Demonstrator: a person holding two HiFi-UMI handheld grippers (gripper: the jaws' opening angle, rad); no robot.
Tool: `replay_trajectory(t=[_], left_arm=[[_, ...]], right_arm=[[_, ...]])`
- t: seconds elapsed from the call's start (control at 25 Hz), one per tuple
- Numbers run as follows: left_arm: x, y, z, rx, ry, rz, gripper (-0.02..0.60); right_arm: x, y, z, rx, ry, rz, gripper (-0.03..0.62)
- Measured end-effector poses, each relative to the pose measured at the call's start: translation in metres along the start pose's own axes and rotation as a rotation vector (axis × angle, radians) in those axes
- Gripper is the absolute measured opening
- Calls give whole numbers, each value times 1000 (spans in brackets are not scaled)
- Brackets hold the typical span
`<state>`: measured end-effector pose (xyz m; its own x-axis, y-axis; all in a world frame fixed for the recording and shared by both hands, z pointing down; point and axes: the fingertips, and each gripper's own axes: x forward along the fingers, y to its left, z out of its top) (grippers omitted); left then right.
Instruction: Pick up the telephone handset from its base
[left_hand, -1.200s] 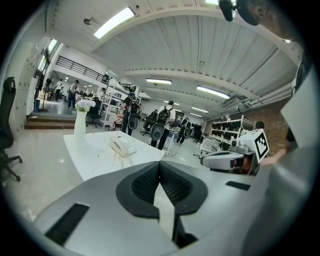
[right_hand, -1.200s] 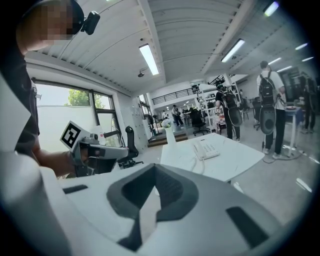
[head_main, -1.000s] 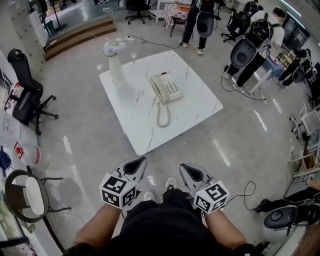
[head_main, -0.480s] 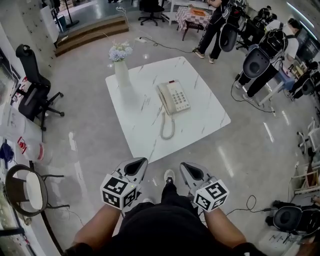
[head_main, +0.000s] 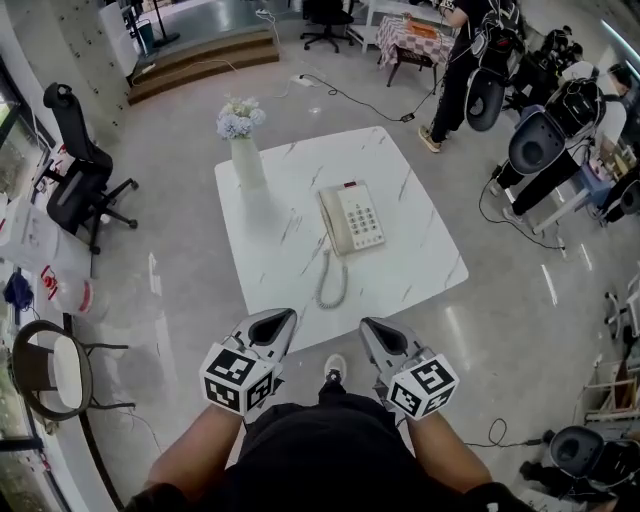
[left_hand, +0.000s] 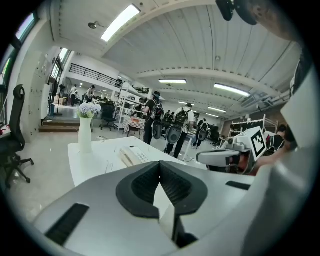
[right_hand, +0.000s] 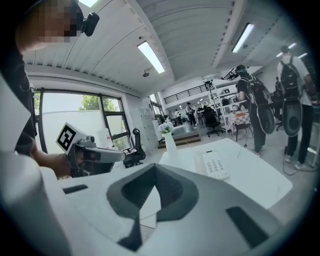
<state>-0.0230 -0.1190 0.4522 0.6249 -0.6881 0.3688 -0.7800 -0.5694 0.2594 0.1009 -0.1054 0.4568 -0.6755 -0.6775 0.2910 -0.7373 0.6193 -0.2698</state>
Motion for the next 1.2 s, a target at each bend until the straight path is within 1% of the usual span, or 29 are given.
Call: replay_trajectory(t=[0.32,0.48,0.6,0.76,0.88,0.96,1.2], left_arm=[[41,4,14,-16,-1,88,3],[56,2,16,-21,-6,121,3],[61,5,12,-33,4,136,3],[65,15,11,-28,16,144,3],[67,25,13,-26,18,143,3],[70,31,15,-20,28,129,3],[79,45,26,21,54,45,3]], right_arm=[[17,-48,18,-13,9,85,2],[23,-66,17,-23,22,125,2],[32,-75,16,-19,28,136,2],[41,-79,14,-10,33,142,2],[46,-77,12,-18,45,142,2],[48,-78,14,-19,43,127,2],[62,-87,23,3,30,26,2]])
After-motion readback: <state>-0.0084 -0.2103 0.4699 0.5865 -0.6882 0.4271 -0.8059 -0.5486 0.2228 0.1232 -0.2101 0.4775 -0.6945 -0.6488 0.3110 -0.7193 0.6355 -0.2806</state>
